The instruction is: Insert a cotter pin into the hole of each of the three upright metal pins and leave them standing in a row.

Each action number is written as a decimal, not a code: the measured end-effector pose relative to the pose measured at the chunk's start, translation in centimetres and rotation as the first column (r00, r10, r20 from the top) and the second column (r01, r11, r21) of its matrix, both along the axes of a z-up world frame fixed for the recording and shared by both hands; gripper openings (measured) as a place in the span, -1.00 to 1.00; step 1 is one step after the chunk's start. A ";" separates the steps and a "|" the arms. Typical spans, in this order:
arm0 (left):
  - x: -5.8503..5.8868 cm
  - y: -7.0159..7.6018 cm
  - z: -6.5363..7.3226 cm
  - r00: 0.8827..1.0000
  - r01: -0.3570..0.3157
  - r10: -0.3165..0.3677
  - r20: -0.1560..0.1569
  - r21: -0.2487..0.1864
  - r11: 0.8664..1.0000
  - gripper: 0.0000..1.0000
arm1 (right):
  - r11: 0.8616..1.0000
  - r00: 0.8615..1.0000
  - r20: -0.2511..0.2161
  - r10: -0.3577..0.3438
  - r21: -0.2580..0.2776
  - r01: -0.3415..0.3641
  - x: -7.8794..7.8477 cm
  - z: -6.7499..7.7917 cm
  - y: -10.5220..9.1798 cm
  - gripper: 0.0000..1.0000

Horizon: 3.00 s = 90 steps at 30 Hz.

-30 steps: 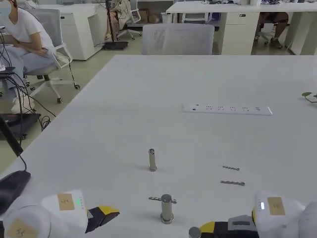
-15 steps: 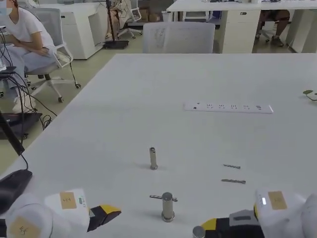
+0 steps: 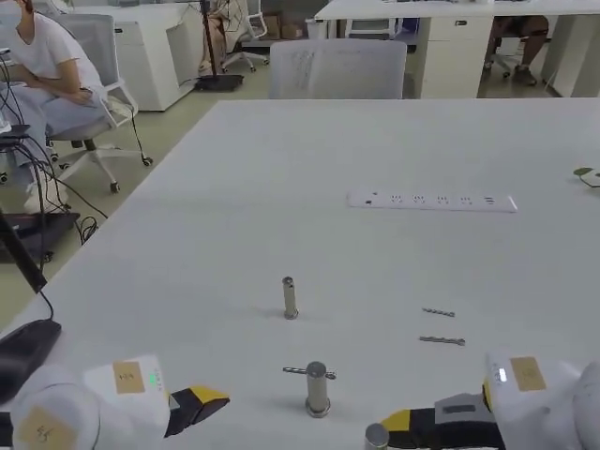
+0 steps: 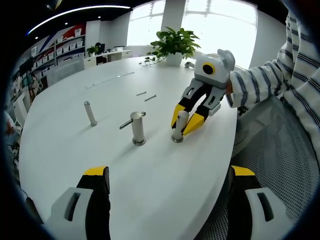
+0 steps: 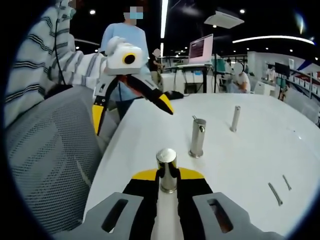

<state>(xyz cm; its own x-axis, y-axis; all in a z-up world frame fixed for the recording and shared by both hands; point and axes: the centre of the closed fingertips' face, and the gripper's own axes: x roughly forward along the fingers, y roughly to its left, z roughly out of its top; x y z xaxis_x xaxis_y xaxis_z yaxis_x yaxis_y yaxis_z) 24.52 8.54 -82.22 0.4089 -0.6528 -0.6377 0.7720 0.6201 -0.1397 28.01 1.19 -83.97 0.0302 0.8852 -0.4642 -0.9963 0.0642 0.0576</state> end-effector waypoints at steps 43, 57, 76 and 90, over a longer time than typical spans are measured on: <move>-0.2 0.1 0.4 1.000 -0.008 0.008 0.017 -0.005 1.000 0.98 | 0.991 0.994 -0.024 -0.111 0.071 0.112 0.7 4.1 -1.9 -0.38; -0.5 -0.4 0.3 1.000 0.002 -0.002 0.007 -0.023 1.000 0.99 | 0.994 0.993 0.052 -0.108 -0.003 0.109 4.3 6.9 -4.8 -0.31; -0.9 -0.6 0.0 1.000 0.017 -0.017 -0.018 -0.030 0.999 0.99 | 0.977 0.996 0.087 -0.005 -0.214 0.024 9.7 4.4 -6.1 -0.25; -1.0 -0.5 -0.1 1.000 0.003 -0.004 -0.018 -0.038 0.999 0.99 | 0.943 0.998 0.050 0.034 -0.333 -0.016 11.4 1.3 -6.7 -0.27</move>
<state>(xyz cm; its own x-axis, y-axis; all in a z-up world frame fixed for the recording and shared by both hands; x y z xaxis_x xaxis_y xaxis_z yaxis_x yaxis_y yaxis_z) 23.48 8.07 -82.34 0.3950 -0.6781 -0.6198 0.7712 0.6114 -0.1775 39.40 -5.46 -82.63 0.0437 0.6819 -0.7301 -0.9988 0.0454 -0.0174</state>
